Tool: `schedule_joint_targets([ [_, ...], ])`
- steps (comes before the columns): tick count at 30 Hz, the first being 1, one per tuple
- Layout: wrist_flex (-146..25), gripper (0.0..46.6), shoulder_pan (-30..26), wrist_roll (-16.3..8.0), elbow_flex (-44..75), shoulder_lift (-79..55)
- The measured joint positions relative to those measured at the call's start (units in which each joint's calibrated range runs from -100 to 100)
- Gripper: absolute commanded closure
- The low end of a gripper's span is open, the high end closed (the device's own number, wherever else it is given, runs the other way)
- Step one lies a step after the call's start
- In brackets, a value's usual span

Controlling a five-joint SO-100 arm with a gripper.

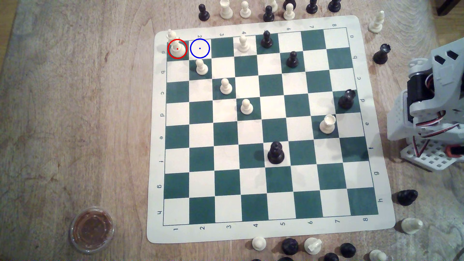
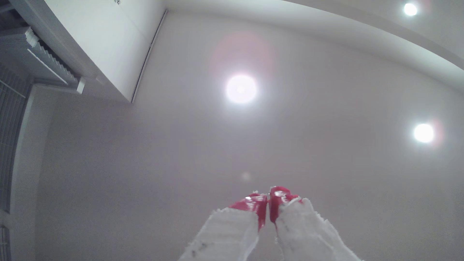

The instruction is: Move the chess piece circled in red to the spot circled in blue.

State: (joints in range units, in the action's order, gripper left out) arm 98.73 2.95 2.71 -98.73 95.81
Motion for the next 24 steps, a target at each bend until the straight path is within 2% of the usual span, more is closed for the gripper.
schedule_joint_targets([
  [5, -4.5, 46.4, 1.0, 0.2, 0.0, -0.2],
  [13, -28.8, 46.4, 3.9, 0.0, 0.2, -0.2],
  [17, -45.7, 46.4, 5.9, 0.0, 1.4, -0.2],
  [21, -73.1, 46.4, 8.6, 0.0, 6.2, -0.3],
  [24, -81.8, 46.4, 9.6, 0.0, 9.3, -2.7],
])
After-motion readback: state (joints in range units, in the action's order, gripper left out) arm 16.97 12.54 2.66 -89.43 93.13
